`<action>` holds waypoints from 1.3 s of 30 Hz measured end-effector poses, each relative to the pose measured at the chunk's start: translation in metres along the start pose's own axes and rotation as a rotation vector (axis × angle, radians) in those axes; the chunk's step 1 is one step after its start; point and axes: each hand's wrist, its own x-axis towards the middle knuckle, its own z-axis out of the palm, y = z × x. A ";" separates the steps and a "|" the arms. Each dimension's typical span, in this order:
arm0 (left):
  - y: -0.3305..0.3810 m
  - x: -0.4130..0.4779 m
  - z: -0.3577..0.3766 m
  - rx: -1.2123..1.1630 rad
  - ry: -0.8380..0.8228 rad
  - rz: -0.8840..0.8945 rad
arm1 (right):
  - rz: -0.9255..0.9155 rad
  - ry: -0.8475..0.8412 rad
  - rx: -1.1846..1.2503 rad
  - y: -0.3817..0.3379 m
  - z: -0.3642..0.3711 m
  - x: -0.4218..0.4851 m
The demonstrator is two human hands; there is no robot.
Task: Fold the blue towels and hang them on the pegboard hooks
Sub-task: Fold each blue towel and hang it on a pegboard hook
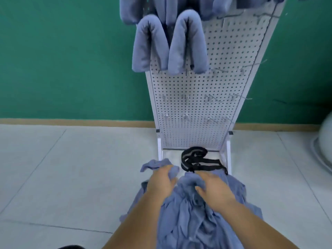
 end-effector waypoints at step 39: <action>0.043 -0.011 0.085 -0.273 -0.185 0.086 | 0.160 0.055 0.338 0.029 -0.004 -0.037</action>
